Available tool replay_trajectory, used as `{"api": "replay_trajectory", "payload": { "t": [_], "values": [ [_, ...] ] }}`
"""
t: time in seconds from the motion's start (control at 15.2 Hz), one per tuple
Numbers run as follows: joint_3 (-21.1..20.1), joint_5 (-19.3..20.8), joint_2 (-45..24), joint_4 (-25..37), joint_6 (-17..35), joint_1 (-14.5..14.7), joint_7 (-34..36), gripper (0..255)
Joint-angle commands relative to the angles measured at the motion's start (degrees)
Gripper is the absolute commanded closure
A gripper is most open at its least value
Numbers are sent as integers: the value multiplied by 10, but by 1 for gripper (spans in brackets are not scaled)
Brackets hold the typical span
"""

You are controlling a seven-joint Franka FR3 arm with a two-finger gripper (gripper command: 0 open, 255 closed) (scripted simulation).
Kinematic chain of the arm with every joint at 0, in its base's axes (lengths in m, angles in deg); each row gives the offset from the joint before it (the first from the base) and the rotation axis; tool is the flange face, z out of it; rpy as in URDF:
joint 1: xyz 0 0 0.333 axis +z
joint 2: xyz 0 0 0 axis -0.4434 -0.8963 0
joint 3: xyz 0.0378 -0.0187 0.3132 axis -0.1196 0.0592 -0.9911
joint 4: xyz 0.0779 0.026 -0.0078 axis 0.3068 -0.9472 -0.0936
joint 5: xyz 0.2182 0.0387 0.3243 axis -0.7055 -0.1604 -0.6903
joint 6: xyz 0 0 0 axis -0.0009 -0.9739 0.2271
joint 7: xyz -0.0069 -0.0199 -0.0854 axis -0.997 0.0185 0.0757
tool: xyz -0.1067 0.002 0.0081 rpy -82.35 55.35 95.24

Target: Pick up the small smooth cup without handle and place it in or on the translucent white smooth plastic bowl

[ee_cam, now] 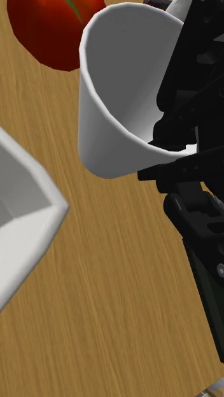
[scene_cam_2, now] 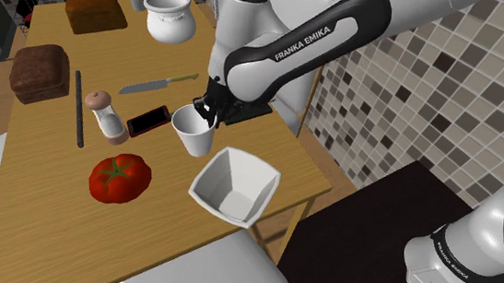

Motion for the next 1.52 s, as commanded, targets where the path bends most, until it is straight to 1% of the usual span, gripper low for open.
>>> {"api": "replay_trajectory", "payload": {
  "t": [0.0, 0.73, 1.45],
  "values": [
    [-2, -4, 10, 5, -14, -2, -1, 255],
    [-9, -21, 55, 35, -88, -9, -7, 255],
    [-12, -32, 89, 81, -166, -13, -9, 255]
  ]
}}
